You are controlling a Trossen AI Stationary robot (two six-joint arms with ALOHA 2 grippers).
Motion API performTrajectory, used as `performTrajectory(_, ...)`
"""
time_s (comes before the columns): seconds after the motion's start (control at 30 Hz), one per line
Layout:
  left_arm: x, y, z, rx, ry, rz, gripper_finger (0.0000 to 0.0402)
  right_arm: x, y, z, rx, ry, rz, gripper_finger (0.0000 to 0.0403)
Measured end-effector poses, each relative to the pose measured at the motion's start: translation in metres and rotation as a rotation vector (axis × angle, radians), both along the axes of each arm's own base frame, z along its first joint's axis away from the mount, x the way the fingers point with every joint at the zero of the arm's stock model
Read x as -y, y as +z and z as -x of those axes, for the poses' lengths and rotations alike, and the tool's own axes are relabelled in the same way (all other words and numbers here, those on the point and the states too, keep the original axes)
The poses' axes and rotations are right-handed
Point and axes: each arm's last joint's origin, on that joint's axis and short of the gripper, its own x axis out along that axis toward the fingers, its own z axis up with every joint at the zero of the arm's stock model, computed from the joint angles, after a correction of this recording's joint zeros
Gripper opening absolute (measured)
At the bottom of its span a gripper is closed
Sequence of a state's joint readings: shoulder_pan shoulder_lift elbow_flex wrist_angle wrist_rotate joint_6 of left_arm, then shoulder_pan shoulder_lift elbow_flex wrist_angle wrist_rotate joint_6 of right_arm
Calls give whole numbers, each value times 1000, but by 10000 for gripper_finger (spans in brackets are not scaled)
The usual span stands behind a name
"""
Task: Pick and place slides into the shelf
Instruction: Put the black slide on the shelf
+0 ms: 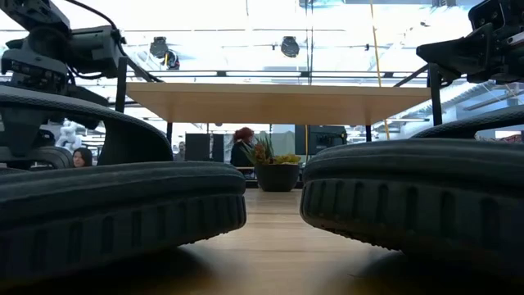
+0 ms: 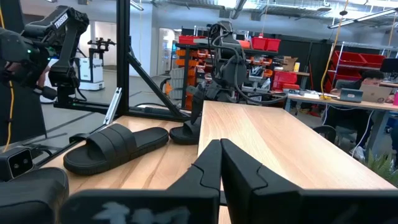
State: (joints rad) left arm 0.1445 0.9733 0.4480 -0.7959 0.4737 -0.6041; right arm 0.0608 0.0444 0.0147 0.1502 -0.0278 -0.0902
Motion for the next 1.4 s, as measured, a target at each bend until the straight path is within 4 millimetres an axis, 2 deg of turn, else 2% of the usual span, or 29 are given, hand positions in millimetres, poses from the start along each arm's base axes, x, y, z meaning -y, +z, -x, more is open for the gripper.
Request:
performTrajectory(0.1,1,1,-2,22,-20,5,179,0,0,0,2,0,0,0)
performTrajectory(0.23,5,1,-2,36,-53,30,49,0,0,0,2,0,0,0)
performTrajectory(0.3,7,3,-3,38,-67,36,16,0,0,0,2,0,0,0)
performTrajectory(0.43,10,17,-6,31,-113,-28,10,0,0,0,3,0,0,0)
performTrajectory(0.67,9,67,-9,28,-146,-177,4,0,0,0,3,0,0,0)
performTrajectory(1.0,8,128,9,-12,-165,-326,2,0,1,0,6,0,0,0)
performTrajectory(1.17,9,160,12,71,-180,-380,1,0,1,0,8,0,0,0)
performTrajectory(1.4,12,202,2,384,-259,-554,1,0,1,0,9,0,-1,0)
